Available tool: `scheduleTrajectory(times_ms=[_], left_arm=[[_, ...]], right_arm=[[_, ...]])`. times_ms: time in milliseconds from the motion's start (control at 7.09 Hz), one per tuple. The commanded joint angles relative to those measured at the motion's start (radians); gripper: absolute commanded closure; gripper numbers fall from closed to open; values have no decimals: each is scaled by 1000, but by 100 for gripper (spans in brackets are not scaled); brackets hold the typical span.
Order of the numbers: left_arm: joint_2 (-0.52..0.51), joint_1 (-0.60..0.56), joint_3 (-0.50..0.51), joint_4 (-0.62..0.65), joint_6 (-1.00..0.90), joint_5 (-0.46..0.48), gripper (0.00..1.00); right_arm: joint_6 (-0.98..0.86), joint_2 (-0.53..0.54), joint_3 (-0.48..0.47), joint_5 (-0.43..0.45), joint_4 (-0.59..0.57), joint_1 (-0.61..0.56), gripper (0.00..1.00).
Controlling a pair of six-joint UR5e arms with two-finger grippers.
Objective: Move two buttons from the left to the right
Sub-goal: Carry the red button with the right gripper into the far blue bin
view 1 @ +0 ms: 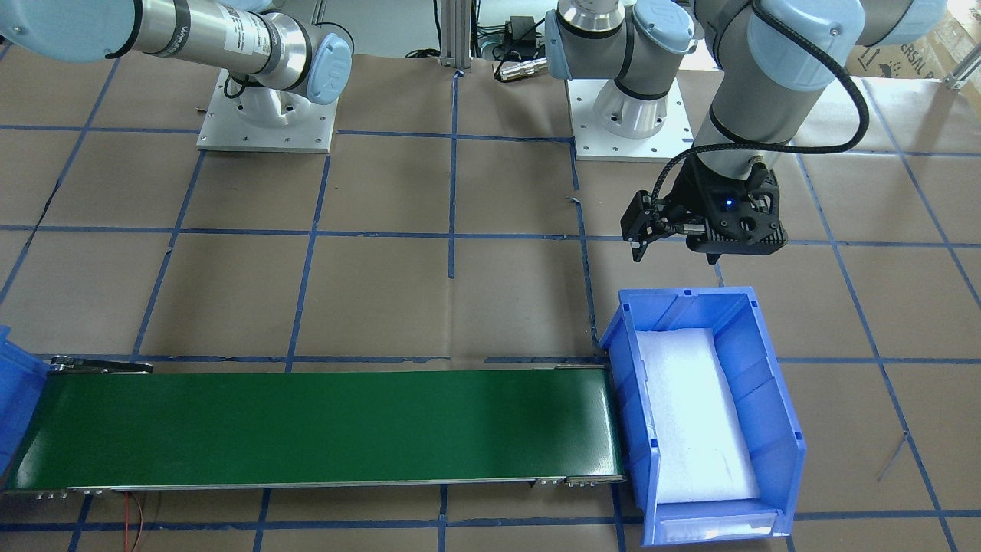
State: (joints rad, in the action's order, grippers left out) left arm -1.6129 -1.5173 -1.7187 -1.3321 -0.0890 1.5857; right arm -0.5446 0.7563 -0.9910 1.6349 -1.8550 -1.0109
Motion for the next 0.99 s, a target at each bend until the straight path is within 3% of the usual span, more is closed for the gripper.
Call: scheduleTrajectory(times_ms=[0, 423, 706, 847], left_arm=[[1, 0, -2, -1, 0, -1, 0], [1, 0, -2, -1, 2, 0, 0], [2, -1, -4, -2, 2, 0, 0], [2, -1, -4, -2, 2, 0, 0]], right_arm=[[2, -37, 0, -1, -42, 0, 92], [2, -40, 0, -3, -43, 0, 89], [3, -40, 5, -3, -36, -1, 62], [2, -38, 8, -3, -36, -5, 60]])
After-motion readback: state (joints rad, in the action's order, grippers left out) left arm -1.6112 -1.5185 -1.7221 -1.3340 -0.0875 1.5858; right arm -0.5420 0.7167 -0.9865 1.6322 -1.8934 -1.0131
